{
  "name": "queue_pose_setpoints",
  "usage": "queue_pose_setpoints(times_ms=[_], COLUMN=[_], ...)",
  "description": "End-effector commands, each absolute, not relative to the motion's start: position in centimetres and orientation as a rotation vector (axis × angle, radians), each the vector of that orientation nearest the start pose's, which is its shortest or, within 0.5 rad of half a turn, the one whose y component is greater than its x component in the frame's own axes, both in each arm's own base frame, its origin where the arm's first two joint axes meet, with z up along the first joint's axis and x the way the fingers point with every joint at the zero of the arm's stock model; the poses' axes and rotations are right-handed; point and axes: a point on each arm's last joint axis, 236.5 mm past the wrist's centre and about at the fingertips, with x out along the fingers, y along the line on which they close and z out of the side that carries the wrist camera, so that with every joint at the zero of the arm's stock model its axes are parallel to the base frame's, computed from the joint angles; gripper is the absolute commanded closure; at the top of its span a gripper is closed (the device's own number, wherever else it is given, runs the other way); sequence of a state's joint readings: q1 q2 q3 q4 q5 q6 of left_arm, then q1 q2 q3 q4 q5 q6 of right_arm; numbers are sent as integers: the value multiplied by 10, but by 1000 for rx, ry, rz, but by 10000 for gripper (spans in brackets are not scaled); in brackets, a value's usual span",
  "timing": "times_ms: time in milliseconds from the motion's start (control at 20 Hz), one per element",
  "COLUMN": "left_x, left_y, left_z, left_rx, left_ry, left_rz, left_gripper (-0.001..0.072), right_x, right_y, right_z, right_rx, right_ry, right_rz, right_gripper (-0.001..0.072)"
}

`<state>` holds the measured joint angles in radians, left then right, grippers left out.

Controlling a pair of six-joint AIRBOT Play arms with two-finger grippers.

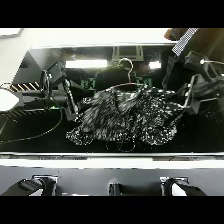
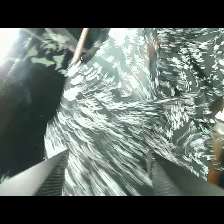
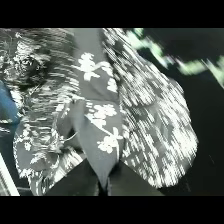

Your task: Fold the clothes and pants, and hang the long-sleeved shirts on hangers.

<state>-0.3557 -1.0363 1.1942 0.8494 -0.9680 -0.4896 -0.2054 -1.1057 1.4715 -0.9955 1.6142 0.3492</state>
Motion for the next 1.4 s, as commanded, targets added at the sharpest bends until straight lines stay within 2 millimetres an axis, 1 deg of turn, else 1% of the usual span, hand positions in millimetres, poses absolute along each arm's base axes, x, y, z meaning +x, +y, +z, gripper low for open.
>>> queue_pose_setpoints(times_ms=[0, 100, 200, 250, 450, 550, 650, 750, 800, 850, 1000, 1050, 1100, 1200, 1350], left_x=[370, 390, 398, 398, 398, 398, 398, 398, 398, 398, 398, 398, 398, 398, 398], left_y=[-238, -226, -222, -222, -222, -222, -222, -222, -222, -222, -222, -222, -222, -222, -222], left_z=[196, 207, 214, 214, 214, 214, 214, 214, 214, 214, 214, 214, 214, 214, 214], left_rx=[378, 273, 178, 149, 73, 67, 67, 67, 67, 67, 67, 66, 66, 48, 20], left_ry=[412, 403, 404, 413, 439, 442, 442, 442, 442, 442, 442, 442, 442, 448, 458], left_rz=[-859, -735, -683, -676, -659, -658, -658, -658, -658, -658, -658, -658, -658, -653, -646], left_gripper=[20, 20, 21, 21, 22, 22, 22, 22, 22, 22, 22, 22, 23, 23, 23], right_x=[311, 302, 295, 289, 271, 263, 252, 238, 231, 221, 189, 183, 181, 182, 193], right_y=[34, 12, -17, -33, -67, -91, -115, -136, -147, -162, -208, -219, -227, -240, -259], right_z=[219, 247, 283, 302, 356, 386, 409, 421, 423, 420, 401, 400, 404, 410, 415], right_rx=[-615, -603, -543, -510, -399, -318, -269, -240, -223, -183, -78, -74, -79, -81, -27], right_ry=[786, 746, 665, 615, 434, 318, 249, 217, 213, 223, 297, 299, 283, 245, 156], right_rz=[672, 471, 222, 105, -158, -308, -439, -550, -609, -691, -973, -1045, -1105, -1195, -1250], right_gripper=[695, 695, 693, 694, 694, 693, 693, 693, 693, 694, 694, 694, 694, 694, 694])
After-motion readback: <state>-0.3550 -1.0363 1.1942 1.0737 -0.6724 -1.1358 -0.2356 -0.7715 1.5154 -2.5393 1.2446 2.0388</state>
